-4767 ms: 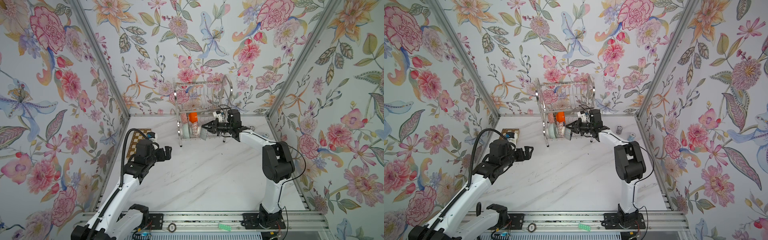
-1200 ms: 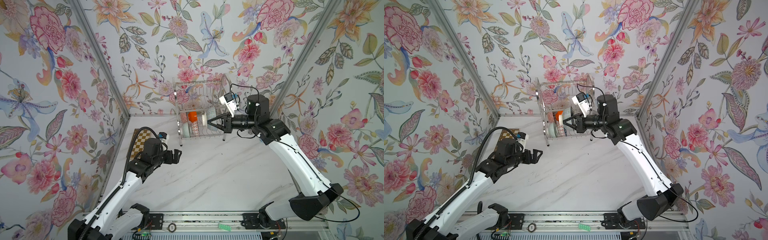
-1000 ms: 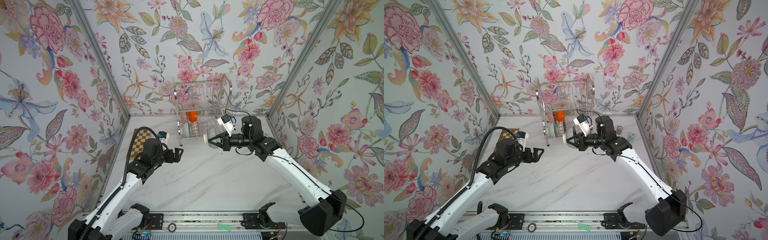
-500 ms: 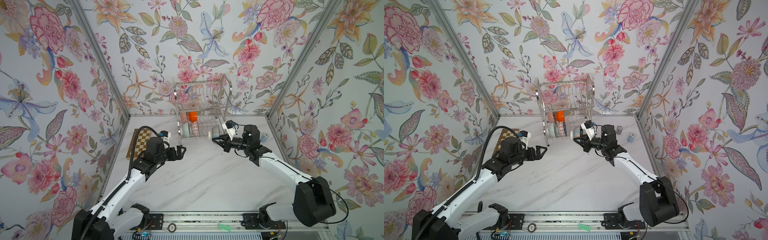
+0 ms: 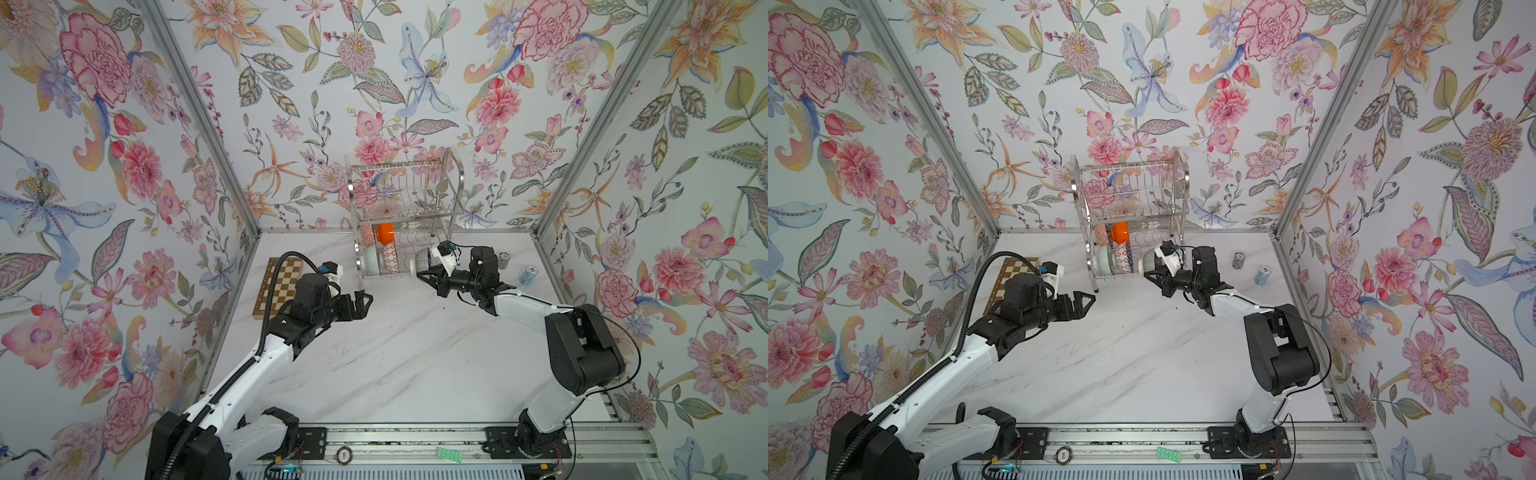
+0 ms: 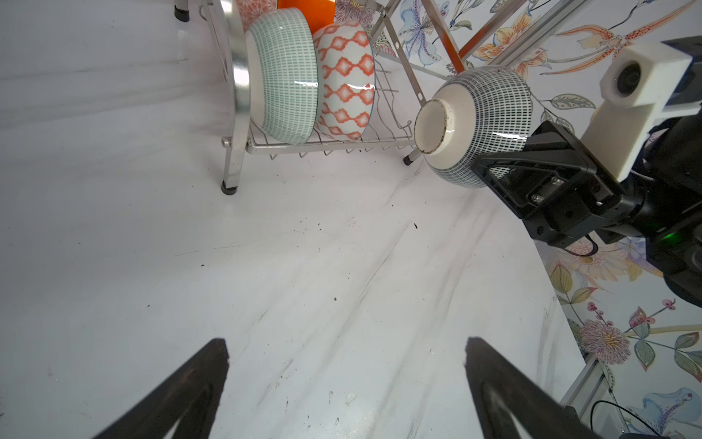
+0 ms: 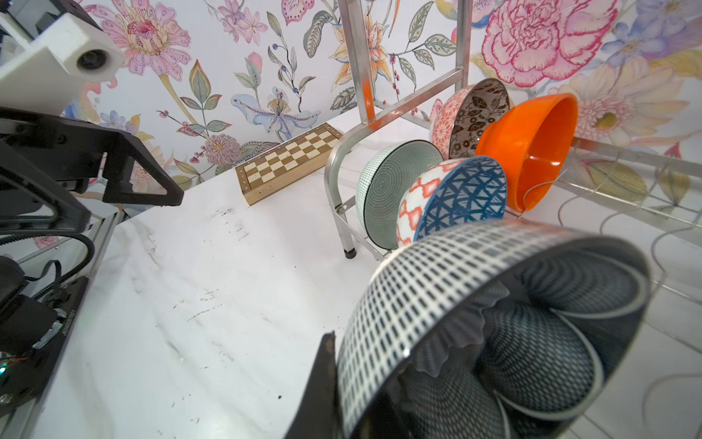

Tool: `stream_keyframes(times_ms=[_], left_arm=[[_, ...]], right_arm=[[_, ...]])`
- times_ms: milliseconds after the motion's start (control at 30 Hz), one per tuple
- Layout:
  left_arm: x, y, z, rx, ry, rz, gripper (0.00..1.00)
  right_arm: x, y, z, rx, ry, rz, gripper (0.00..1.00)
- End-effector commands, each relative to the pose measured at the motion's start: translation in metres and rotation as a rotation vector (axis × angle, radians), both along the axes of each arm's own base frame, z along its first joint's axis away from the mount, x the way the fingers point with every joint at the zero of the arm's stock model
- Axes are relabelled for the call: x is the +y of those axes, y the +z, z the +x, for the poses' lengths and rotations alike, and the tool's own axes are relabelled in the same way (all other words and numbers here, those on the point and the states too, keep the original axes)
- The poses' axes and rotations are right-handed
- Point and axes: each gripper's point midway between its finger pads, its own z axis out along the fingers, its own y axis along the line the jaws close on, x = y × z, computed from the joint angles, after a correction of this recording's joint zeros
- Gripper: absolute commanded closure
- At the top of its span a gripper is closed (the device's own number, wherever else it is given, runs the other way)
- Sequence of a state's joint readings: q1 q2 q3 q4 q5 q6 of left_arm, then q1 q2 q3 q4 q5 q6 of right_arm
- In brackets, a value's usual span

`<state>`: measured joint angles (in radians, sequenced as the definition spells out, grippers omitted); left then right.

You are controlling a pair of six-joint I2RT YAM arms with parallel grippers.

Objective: Load bowls into a dish rack
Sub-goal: Place the bowl in the dish rack.

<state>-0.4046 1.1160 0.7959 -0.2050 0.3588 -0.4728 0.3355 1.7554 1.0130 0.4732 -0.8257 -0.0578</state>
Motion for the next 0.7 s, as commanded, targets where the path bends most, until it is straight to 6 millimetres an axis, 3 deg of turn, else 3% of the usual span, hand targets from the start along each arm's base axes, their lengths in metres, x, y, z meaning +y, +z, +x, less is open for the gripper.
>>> stream_keyframes(times_ms=[0,667], left_arm=[[-0.001,0.006,0.005,-0.012,0.018,-0.01,0.01],[0.007,0.001,-0.001,-0.008,0.035,0.016,0.01]], right_arm=[[0.007,0.032,0.016,-0.179,0.035,0.05,0.99],[0.03,0.016,0.064,-0.148,0.07,0.142,0.98]])
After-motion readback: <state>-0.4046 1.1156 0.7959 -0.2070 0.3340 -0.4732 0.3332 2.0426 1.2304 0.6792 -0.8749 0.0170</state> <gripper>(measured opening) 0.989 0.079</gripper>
